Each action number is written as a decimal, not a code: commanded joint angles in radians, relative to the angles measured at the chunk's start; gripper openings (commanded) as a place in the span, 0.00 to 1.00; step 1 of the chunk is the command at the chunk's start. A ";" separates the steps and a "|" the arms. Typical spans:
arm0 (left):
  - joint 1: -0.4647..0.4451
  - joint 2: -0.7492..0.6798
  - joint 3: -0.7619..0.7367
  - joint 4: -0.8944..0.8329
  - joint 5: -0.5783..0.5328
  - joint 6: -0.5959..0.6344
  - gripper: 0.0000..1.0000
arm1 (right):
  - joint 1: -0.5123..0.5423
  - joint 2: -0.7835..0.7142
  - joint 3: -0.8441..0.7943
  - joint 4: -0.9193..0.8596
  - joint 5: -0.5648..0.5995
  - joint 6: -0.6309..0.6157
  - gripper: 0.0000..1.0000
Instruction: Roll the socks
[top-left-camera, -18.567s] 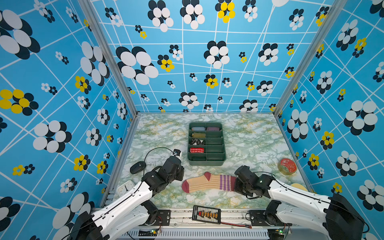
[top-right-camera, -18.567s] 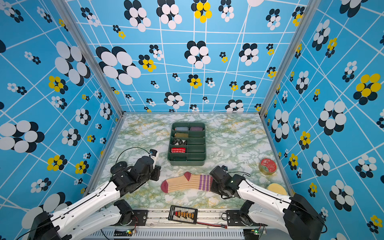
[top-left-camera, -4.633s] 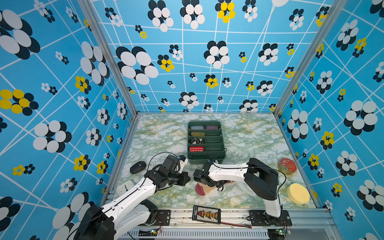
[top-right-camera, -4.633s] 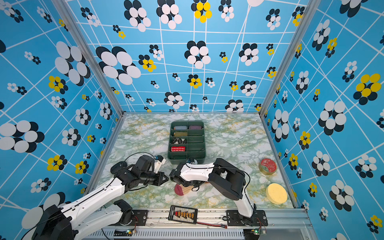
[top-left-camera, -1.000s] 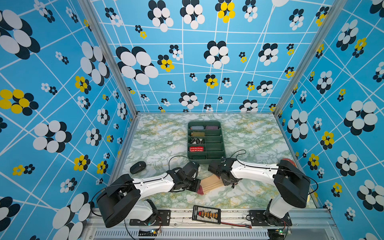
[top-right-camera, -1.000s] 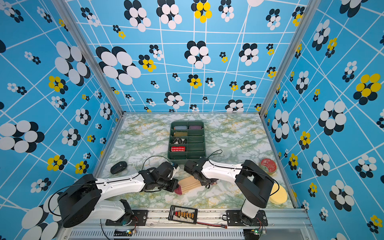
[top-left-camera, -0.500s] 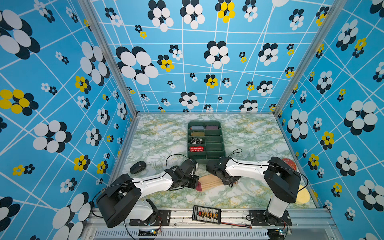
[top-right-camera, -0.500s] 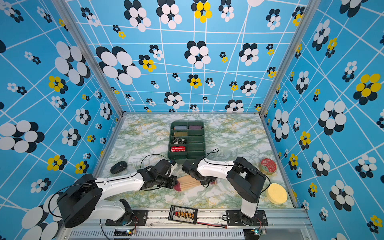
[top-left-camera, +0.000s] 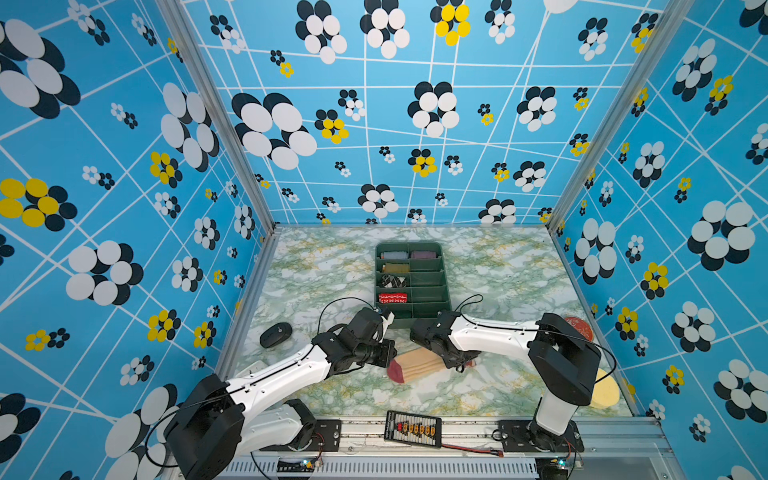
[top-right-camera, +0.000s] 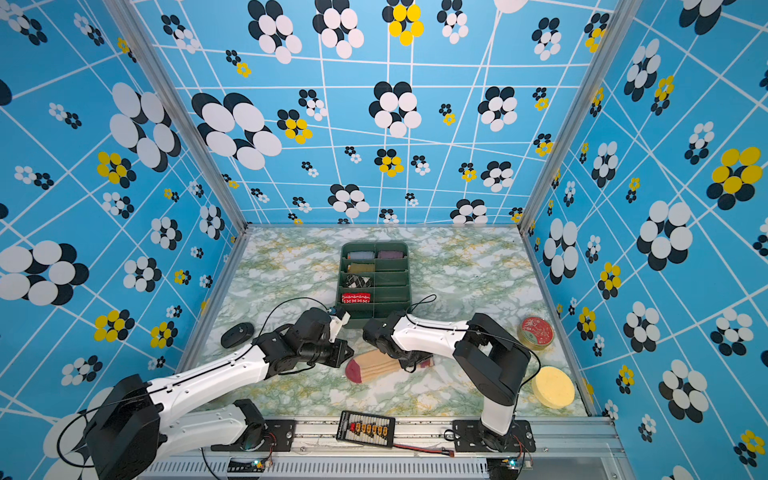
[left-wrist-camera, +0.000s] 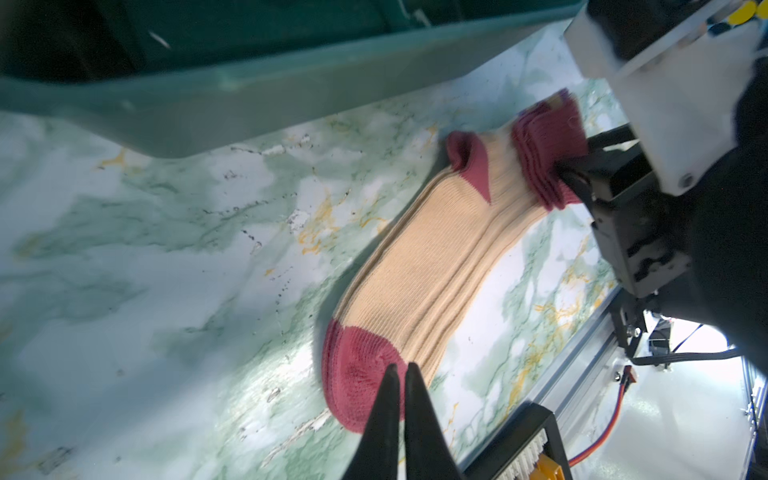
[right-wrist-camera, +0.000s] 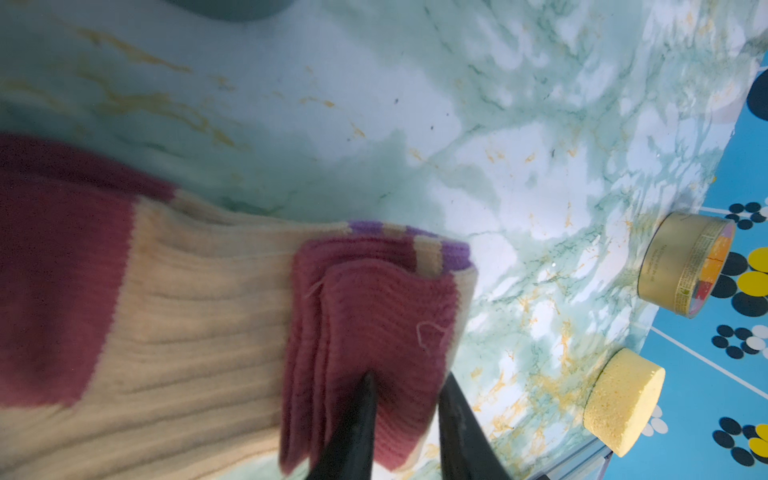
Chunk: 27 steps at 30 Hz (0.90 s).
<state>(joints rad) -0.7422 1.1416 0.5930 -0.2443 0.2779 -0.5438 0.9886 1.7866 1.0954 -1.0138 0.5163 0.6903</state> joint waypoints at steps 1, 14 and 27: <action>0.028 -0.036 0.011 -0.078 0.021 0.029 0.09 | 0.013 -0.019 0.025 -0.005 0.025 -0.006 0.29; 0.054 -0.068 0.012 -0.092 0.032 0.038 0.08 | 0.016 -0.049 0.005 0.073 -0.034 -0.027 0.29; -0.028 0.004 0.120 -0.132 -0.037 0.076 0.02 | -0.066 -0.344 -0.102 0.130 -0.093 -0.029 0.38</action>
<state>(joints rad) -0.7361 1.1233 0.6552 -0.3477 0.2764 -0.5003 0.9619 1.4960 1.0260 -0.8864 0.4389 0.6647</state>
